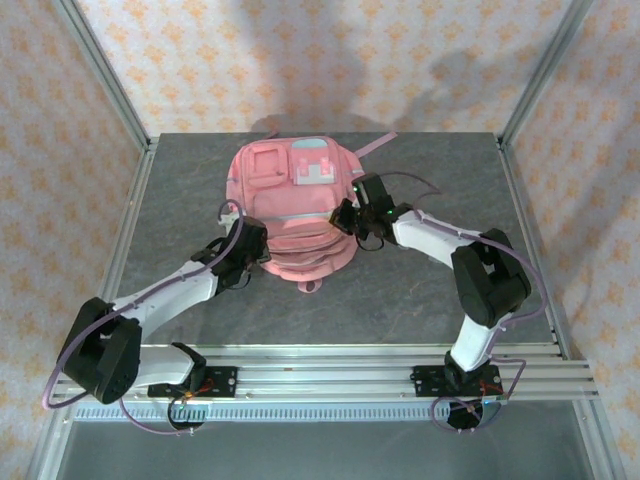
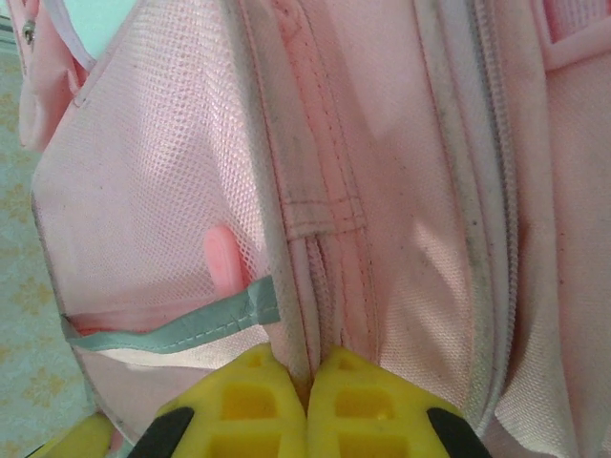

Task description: Pack the student bag

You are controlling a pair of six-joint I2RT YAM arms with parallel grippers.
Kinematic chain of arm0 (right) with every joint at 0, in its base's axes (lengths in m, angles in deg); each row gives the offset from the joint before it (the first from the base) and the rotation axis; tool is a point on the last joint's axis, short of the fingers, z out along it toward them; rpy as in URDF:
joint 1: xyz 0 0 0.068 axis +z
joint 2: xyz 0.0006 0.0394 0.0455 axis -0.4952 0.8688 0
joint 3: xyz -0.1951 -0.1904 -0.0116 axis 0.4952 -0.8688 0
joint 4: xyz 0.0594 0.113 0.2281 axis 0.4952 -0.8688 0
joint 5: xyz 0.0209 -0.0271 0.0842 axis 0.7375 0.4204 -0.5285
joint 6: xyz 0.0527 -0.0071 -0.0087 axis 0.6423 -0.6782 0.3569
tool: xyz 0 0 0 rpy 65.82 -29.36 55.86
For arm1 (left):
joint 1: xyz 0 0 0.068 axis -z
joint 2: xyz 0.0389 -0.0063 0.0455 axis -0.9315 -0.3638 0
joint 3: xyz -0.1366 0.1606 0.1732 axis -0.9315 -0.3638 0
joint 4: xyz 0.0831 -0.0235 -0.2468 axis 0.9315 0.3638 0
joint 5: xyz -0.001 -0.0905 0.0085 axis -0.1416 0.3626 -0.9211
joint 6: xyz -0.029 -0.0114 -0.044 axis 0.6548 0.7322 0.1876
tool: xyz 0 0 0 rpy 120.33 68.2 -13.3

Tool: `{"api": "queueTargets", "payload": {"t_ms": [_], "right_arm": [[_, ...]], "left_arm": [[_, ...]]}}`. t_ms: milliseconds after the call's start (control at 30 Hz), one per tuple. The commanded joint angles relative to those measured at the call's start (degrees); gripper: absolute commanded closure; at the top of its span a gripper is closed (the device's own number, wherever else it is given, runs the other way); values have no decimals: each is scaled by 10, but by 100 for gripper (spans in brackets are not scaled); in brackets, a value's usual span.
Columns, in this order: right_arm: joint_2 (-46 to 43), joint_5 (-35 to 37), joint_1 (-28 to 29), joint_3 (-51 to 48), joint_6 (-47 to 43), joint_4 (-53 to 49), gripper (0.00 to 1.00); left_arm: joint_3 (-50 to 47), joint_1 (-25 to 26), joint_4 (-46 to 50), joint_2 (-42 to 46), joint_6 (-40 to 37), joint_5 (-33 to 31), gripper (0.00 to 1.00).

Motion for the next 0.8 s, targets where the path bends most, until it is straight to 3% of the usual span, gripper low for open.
{"api": "queueTargets", "payload": {"t_ms": [0, 267, 367, 400, 433, 500, 667, 767], "right_arm": [[-8, 41, -26, 48, -22, 5, 100], [31, 44, -74, 162, -48, -40, 100], [27, 25, -86, 163, -40, -21, 100], [20, 9, -86, 148, -33, -2, 95], [13, -14, -84, 124, -21, 25, 82], [-3, -54, -81, 67, 7, 86, 71], [-38, -101, -53, -69, 64, 235, 68], [-48, -105, -28, -111, 73, 290, 71]], "left_arm": [[-7, -3, 62, 1, -13, -7, 100], [47, 116, 35, -49, 10, 22, 100], [81, 157, 16, -84, 22, 28, 100], [89, 165, 8, -93, 24, 27, 100], [94, 168, 0, -102, 26, 28, 100], [97, 170, -15, -115, 30, 32, 100], [93, 170, -29, -133, 32, 40, 100], [84, 170, -33, -134, 34, 41, 100]]}}
